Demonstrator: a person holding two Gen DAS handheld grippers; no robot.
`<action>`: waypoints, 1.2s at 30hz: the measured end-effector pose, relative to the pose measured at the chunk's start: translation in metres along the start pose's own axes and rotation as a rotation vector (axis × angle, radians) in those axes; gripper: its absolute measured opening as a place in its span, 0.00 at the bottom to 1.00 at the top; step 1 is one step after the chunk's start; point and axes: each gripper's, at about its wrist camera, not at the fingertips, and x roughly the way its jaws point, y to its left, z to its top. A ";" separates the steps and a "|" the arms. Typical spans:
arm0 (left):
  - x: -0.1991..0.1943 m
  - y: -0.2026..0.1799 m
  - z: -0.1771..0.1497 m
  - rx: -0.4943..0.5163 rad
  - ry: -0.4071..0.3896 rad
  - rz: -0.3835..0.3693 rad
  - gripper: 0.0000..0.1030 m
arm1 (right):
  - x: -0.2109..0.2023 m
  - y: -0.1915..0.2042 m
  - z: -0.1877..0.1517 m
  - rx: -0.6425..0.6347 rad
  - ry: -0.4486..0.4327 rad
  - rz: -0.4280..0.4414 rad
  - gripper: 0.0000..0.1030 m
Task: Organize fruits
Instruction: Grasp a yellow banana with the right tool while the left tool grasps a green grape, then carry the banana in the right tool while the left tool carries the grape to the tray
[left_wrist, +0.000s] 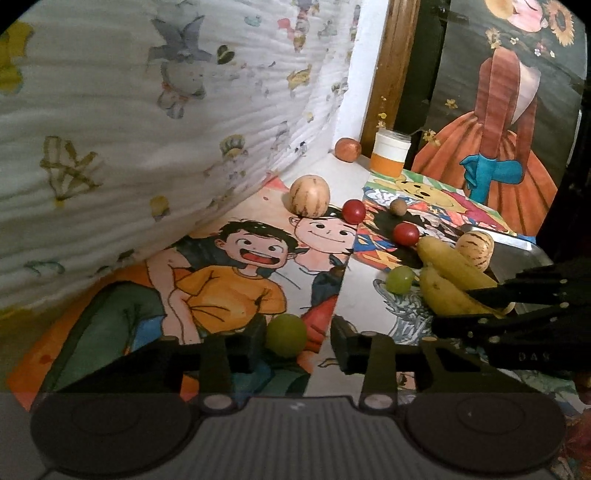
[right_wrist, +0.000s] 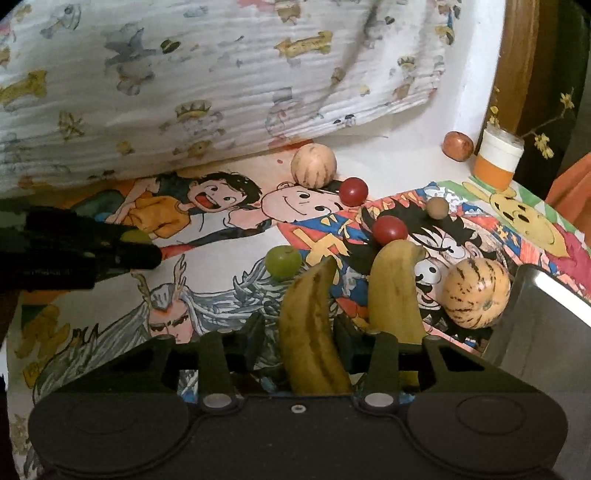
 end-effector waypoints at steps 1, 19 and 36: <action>0.000 -0.002 -0.001 0.004 -0.001 0.002 0.34 | 0.000 0.000 0.000 0.009 -0.003 -0.002 0.42; -0.009 -0.024 0.005 -0.094 0.074 -0.064 0.24 | -0.047 -0.009 -0.038 0.406 -0.096 0.095 0.31; 0.014 -0.107 0.068 -0.043 0.069 -0.250 0.24 | -0.134 -0.106 -0.052 0.589 -0.291 -0.181 0.31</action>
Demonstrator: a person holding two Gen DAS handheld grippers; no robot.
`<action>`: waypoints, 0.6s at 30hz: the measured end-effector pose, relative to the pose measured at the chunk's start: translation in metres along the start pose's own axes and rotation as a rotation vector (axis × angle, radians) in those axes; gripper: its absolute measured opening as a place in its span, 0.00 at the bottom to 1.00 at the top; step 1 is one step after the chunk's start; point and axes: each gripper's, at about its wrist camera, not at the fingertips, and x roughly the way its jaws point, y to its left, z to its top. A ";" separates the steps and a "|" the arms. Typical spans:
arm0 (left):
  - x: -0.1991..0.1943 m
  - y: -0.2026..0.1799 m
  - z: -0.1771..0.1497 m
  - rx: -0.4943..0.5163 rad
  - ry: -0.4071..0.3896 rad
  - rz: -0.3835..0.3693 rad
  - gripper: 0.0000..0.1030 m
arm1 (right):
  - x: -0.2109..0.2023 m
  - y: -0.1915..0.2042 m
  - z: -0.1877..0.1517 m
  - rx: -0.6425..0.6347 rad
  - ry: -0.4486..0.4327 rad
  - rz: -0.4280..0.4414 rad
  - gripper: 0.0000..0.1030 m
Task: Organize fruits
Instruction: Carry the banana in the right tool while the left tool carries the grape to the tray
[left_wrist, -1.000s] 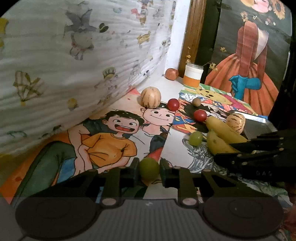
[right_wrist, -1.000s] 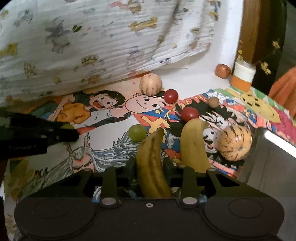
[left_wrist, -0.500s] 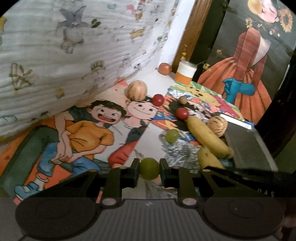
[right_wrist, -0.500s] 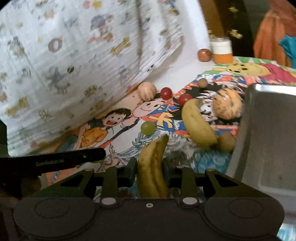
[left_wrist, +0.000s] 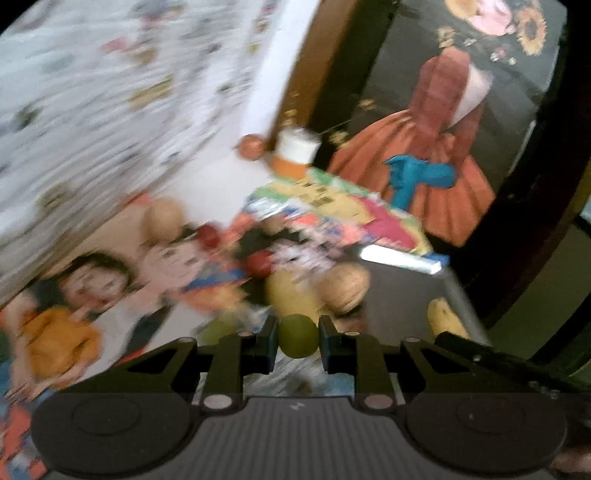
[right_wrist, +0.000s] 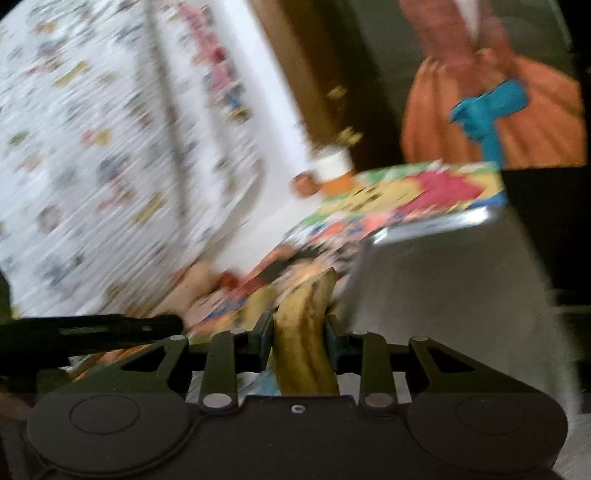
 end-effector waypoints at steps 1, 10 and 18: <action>0.005 -0.009 0.009 0.001 -0.011 -0.028 0.24 | 0.001 -0.009 0.008 -0.006 -0.009 -0.013 0.31; 0.091 -0.082 0.048 0.069 0.013 -0.154 0.25 | 0.038 -0.081 0.051 -0.011 -0.036 -0.091 0.31; 0.170 -0.108 0.052 0.147 0.108 -0.105 0.25 | 0.086 -0.104 0.058 -0.163 0.071 -0.141 0.31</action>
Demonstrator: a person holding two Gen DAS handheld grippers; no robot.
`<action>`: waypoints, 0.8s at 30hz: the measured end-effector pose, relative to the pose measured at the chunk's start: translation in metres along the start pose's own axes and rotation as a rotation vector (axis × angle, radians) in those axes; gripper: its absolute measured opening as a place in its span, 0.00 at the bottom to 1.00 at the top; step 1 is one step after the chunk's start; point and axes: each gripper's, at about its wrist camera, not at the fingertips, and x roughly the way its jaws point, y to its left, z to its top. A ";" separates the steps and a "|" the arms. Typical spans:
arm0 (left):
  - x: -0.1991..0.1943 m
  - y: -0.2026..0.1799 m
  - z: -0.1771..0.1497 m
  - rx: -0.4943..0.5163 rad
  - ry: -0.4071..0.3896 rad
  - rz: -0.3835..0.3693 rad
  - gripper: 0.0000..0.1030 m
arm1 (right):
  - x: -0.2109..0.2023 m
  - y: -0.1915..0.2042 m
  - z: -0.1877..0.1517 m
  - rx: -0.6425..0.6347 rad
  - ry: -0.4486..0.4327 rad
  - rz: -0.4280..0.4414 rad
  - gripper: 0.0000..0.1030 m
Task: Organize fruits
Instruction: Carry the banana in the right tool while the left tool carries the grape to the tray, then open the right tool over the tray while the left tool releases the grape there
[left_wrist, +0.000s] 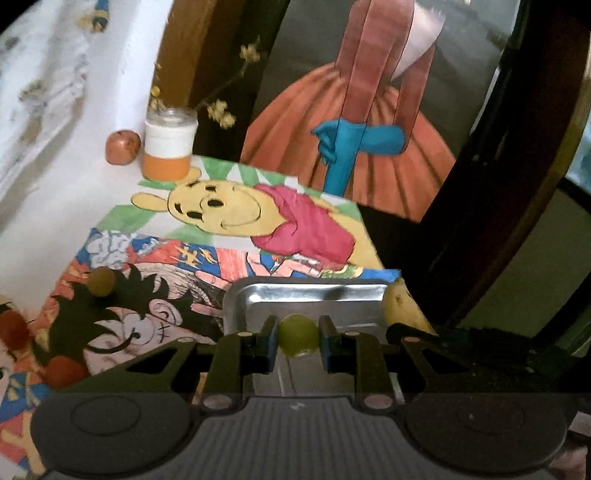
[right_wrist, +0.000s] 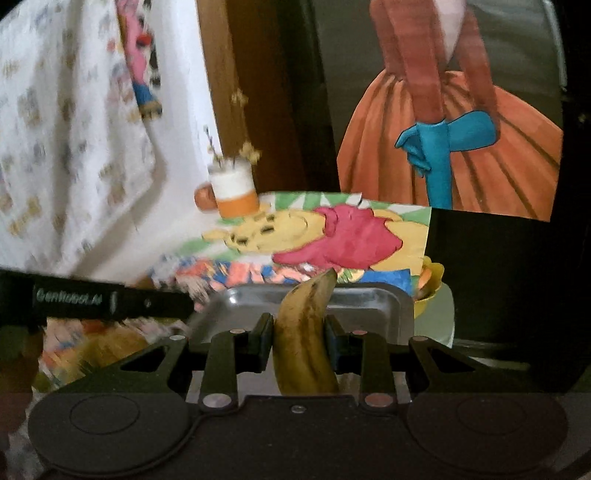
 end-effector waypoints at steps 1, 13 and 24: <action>0.008 0.001 0.001 -0.002 0.014 0.008 0.25 | 0.004 0.001 0.000 -0.017 0.012 0.004 0.31; 0.059 0.002 0.006 0.012 0.112 0.065 0.25 | 0.029 0.007 -0.011 -0.216 0.080 -0.054 0.31; 0.066 -0.002 0.002 0.033 0.145 0.076 0.25 | 0.022 0.005 -0.013 -0.181 0.068 -0.070 0.44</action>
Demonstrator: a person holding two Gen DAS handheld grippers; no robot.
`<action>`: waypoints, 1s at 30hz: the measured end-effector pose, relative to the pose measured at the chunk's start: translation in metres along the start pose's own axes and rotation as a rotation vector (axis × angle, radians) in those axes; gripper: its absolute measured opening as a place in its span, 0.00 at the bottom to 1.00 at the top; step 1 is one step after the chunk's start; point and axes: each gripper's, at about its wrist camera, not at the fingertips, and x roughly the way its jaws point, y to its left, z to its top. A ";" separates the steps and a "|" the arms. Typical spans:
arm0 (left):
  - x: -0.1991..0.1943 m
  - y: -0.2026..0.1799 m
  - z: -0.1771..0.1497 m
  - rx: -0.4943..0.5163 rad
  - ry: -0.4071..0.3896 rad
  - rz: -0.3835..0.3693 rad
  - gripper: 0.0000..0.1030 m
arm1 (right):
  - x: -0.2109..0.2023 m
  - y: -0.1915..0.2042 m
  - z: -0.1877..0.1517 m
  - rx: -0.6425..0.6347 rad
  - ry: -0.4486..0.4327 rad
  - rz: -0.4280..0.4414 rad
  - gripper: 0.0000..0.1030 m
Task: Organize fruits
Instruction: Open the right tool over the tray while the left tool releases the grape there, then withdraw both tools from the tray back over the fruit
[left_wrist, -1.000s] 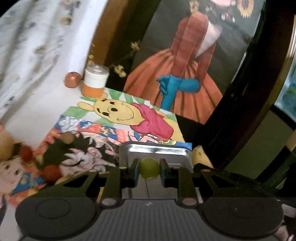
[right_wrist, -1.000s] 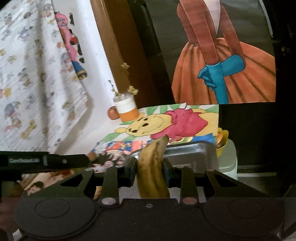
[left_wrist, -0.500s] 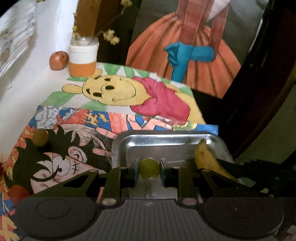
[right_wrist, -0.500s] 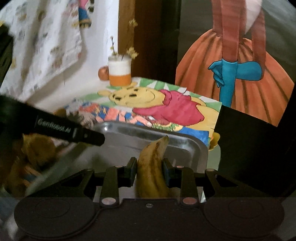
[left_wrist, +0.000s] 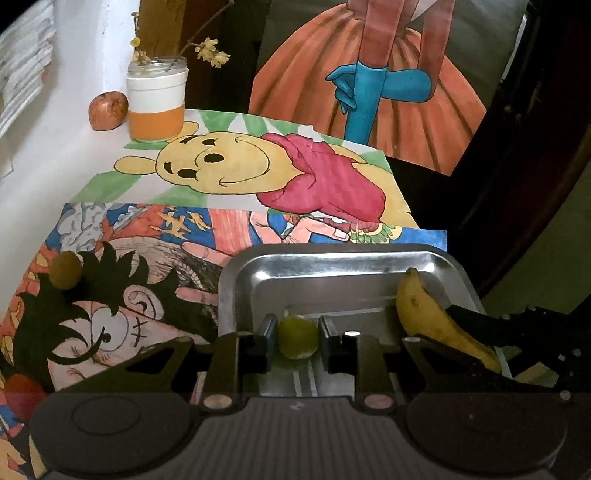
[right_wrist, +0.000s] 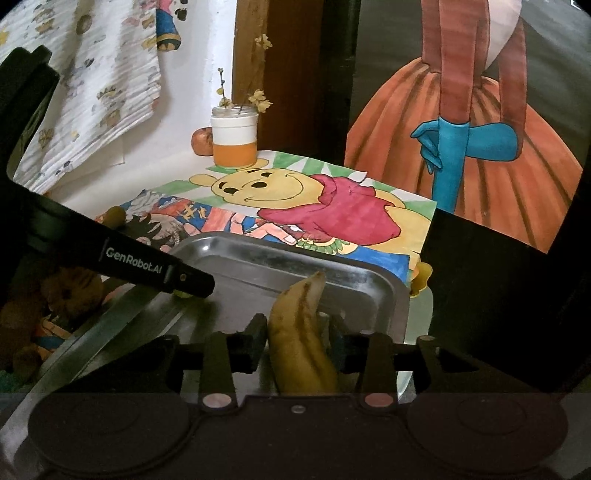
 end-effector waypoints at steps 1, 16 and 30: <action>0.000 0.000 0.000 -0.003 0.002 -0.001 0.25 | -0.002 0.001 0.000 -0.002 -0.002 -0.004 0.45; -0.061 0.006 -0.003 -0.099 -0.098 -0.003 0.83 | -0.068 0.007 0.001 0.044 -0.104 -0.082 0.97; -0.155 0.014 -0.038 -0.063 -0.223 0.082 1.00 | -0.140 0.045 0.007 0.055 -0.195 -0.078 0.99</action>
